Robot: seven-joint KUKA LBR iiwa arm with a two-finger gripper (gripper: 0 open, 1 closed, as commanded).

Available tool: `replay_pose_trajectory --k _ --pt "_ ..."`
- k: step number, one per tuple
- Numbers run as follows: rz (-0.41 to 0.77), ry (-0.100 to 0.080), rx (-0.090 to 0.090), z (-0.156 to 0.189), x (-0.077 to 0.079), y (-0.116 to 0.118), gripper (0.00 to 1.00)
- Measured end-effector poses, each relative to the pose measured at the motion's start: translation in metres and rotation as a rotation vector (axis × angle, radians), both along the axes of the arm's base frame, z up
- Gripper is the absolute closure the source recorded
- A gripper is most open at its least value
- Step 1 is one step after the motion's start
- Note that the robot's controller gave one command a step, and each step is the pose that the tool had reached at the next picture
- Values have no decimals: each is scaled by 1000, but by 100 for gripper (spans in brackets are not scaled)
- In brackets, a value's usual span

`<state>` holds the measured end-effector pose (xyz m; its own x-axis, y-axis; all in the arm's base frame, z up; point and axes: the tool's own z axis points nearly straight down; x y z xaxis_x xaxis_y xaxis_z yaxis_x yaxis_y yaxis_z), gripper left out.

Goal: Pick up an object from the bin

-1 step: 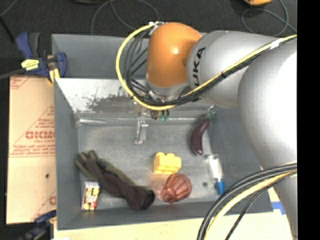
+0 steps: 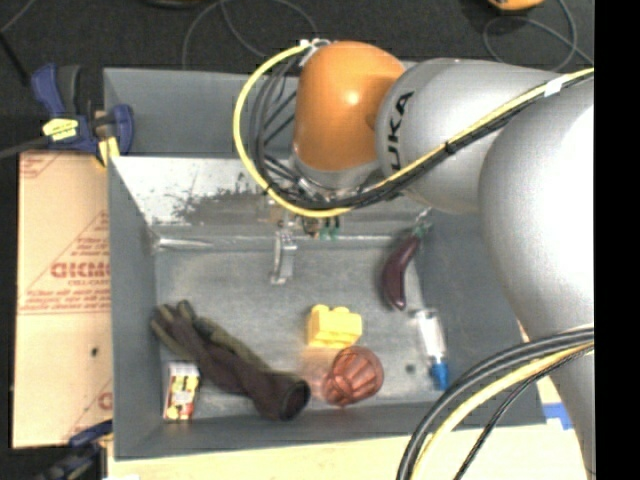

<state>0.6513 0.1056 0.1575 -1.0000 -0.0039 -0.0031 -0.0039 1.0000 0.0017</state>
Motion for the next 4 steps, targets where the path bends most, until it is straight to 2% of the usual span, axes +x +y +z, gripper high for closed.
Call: replay_pose_trajectory --k 1,2,3,4 --pt "-26 0 1 -15 -43 -54 0" --pt "-14 5 -6 8 -44 -71 0" --pt "48 -10 3 22 -49 -47 0" --pt "64 -11 2 12 -59 -61 0"
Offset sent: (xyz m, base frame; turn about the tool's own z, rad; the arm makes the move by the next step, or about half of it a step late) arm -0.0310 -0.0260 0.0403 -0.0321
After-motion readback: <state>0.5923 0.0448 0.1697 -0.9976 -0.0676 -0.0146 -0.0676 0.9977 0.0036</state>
